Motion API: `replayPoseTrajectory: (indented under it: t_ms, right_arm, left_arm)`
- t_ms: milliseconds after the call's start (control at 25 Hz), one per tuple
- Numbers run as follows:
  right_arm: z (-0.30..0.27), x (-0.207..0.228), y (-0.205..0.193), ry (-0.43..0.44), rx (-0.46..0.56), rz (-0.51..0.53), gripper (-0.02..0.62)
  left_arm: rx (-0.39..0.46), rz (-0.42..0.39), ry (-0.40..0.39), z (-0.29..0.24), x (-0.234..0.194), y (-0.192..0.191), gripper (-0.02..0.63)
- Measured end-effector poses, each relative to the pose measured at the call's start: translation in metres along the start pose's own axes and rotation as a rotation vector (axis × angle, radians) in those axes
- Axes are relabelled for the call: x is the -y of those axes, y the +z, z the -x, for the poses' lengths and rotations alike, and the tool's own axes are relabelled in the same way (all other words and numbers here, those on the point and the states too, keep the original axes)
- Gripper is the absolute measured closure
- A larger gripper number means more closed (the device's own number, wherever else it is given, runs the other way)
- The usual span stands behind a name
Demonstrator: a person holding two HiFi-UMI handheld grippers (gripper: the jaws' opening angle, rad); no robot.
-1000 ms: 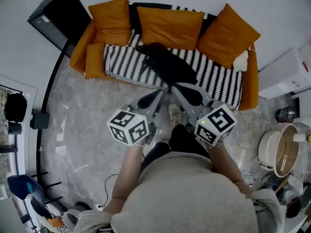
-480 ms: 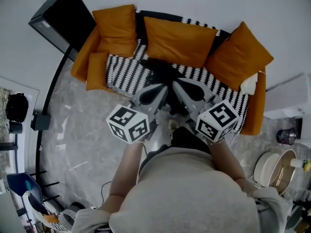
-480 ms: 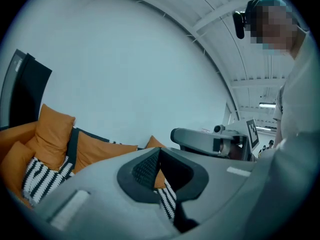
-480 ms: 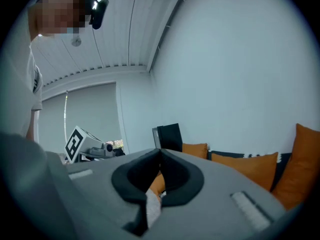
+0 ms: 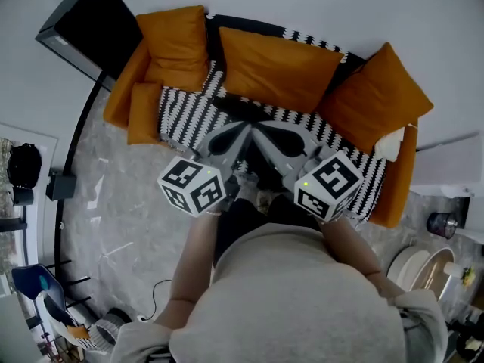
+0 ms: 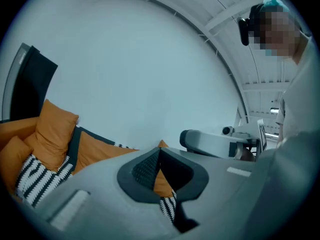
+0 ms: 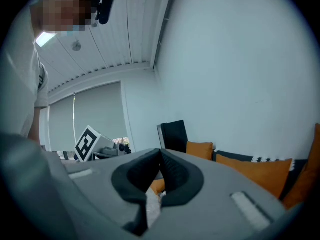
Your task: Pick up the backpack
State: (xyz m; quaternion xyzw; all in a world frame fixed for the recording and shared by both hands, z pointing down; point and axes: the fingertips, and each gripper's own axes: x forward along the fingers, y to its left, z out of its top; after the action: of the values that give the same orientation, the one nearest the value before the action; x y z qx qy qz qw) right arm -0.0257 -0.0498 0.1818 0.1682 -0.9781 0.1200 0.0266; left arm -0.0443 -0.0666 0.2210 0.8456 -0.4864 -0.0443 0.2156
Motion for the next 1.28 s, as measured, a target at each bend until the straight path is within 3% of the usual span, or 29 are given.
replayPoseTrajectory:
  t_ms: [480,760,920,1120,1280]
  right_arm:
    - [-0.006,0.053,-0.015,-0.068,-0.065,-0.004,0.592]
    - [-0.032,0.079,-0.039,-0.098,-0.117,-0.083,0.592]
    - [-0.052,0.093,-0.048,-0.122,-0.114,-0.127,0.592]
    - [-0.068,0.118,-0.052,-0.162,-0.094,-0.094,0.592]
    - [-0.083,0.135,-0.069,-0.191,-0.103,-0.128,0.592]
  left_arm:
    - [-0.046,0.062,0.026,-0.034,-0.033,-0.008,0.598]
    - [-0.088,0.055,0.047,-0.049,-0.075,-0.010,0.599]
    - [-0.127,0.079,0.033,-0.054,-0.099,-0.019,0.599]
    - [-0.189,0.082,0.023,-0.063,-0.125,-0.036,0.598]
    - [-0.223,0.085,-0.025,-0.074,-0.139,-0.046,0.600]
